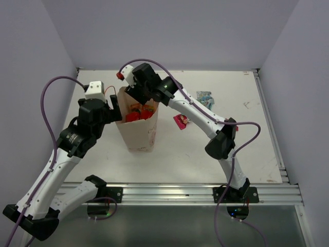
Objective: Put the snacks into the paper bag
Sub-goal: Place the snack in the paper bag.
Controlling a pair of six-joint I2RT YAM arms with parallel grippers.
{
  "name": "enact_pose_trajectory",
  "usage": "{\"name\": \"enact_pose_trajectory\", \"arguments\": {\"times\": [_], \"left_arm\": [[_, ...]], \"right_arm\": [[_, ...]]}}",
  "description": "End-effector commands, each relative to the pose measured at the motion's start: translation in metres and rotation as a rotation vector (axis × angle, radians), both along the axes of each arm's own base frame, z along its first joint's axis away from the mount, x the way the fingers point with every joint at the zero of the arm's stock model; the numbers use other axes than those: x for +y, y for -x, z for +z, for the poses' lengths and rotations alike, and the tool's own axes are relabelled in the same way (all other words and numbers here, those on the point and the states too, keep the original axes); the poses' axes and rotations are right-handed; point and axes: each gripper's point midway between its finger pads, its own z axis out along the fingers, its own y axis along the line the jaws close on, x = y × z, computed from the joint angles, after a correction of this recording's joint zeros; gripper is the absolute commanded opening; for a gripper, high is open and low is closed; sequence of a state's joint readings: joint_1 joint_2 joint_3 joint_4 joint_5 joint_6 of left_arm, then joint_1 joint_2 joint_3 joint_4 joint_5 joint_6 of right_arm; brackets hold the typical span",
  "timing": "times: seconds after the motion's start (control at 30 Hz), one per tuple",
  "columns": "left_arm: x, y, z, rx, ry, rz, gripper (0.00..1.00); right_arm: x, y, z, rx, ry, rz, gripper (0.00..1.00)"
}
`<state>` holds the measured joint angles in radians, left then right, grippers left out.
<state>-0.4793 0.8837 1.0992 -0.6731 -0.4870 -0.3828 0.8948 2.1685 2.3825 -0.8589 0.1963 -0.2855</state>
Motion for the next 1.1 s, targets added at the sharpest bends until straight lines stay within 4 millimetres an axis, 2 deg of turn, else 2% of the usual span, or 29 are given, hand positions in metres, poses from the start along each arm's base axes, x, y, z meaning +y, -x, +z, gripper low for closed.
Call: {"name": "enact_pose_trajectory", "arguments": {"times": [0.0, 0.03, 0.1, 0.13, 0.2, 0.23, 0.33, 0.37, 0.43, 0.5, 0.57, 0.6, 0.63, 0.67, 0.7, 0.73, 0.77, 0.8, 0.83, 0.87, 0.9, 0.93, 1.0, 1.07], "left_arm": [[0.001, -0.002, 0.014, -0.056, 0.011, -0.001, 0.88], [0.002, -0.001, 0.015, -0.059, 0.012, 0.001, 0.89], [0.004, 0.0, 0.018, -0.068, 0.012, 0.009, 0.89], [0.004, 0.0, 0.019, -0.072, 0.014, 0.009, 0.91], [0.004, 0.0, 0.02, -0.074, 0.014, 0.009, 0.93], [0.004, 0.0, 0.021, -0.076, 0.015, 0.009, 0.93], [0.003, 0.0, 0.023, -0.076, 0.017, 0.005, 0.97], [0.003, 0.0, 0.023, -0.077, 0.019, 0.003, 0.97], [0.003, 0.001, 0.025, -0.082, 0.022, 0.002, 1.0], [0.003, 0.001, 0.028, -0.089, 0.023, 0.001, 1.0], [0.005, 0.003, 0.032, -0.101, 0.022, 0.004, 1.0], [0.006, 0.003, 0.033, -0.102, 0.02, 0.004, 1.0], [0.007, 0.004, 0.035, -0.109, 0.021, 0.006, 1.0], [0.008, 0.005, 0.037, -0.115, 0.023, 0.008, 1.0], [0.009, 0.006, 0.038, -0.119, 0.022, 0.01, 1.0], [0.009, 0.007, 0.04, -0.126, 0.022, 0.009, 1.0], [0.011, 0.008, 0.042, -0.135, 0.022, 0.016, 1.0], [0.013, 0.008, 0.043, -0.144, 0.019, 0.018, 1.0], [0.015, 0.01, 0.045, -0.153, 0.017, 0.024, 1.0], [0.017, 0.011, 0.046, -0.162, 0.016, 0.029, 1.0], [0.018, 0.01, 0.047, -0.17, 0.012, 0.031, 1.0], [0.02, 0.011, 0.048, -0.178, 0.01, 0.038, 1.0], [0.021, 0.011, 0.05, -0.19, 0.005, 0.043, 1.0], [0.023, 0.011, 0.048, -0.193, -0.004, 0.051, 1.0]], "right_arm": [[-0.001, -0.002, 0.052, -0.093, -0.118, -0.018, 0.57], [-0.002, 0.001, 0.063, -0.1, -0.144, -0.022, 0.58], [-0.003, 0.005, 0.069, -0.098, -0.173, -0.017, 0.59], [-0.007, 0.01, 0.085, -0.11, -0.208, -0.019, 0.64], [-0.01, 0.014, 0.092, -0.108, -0.245, -0.03, 0.69], [-0.015, 0.019, 0.106, -0.122, -0.275, -0.03, 0.7], [-0.021, 0.027, 0.12, -0.121, -0.326, -0.043, 0.75], [-0.028, 0.032, 0.133, -0.135, -0.355, -0.048, 0.76], [-0.035, 0.038, 0.146, -0.141, -0.397, -0.06, 0.82], [-0.046, 0.048, 0.164, -0.16, -0.458, -0.073, 0.96], [-0.058, 0.057, 0.178, -0.177, -0.506, -0.084, 0.99], [-0.062, 0.059, 0.18, -0.173, -0.528, -0.099, 0.98], [-0.065, 0.061, 0.175, -0.164, -0.525, -0.113, 0.99], [-0.073, 0.061, 0.179, -0.18, -0.538, -0.14, 0.98], [-0.086, 0.066, 0.191, -0.195, -0.569, -0.168, 0.99], [-0.095, 0.068, 0.193, -0.206, -0.578, -0.194, 0.99], [-0.106, 0.064, 0.183, -0.221, -0.561, -0.257, 0.99], [-0.123, 0.071, 0.195, -0.25, -0.589, -0.286, 0.99], [-0.13, 0.07, 0.184, -0.255, -0.572, -0.318, 0.99], [-0.144, 0.067, 0.182, -0.27, -0.581, -0.394, 0.99], [-0.159, 0.075, 0.19, -0.29, -0.608, -0.422, 0.99], [-0.165, 0.074, 0.176, -0.288, -0.582, -0.453, 0.99], [-0.184, 0.076, 0.172, -0.313, -0.575, -0.52, 0.99], [-0.199, 0.079, 0.158, -0.321, -0.554, -0.56, 0.99]]}}
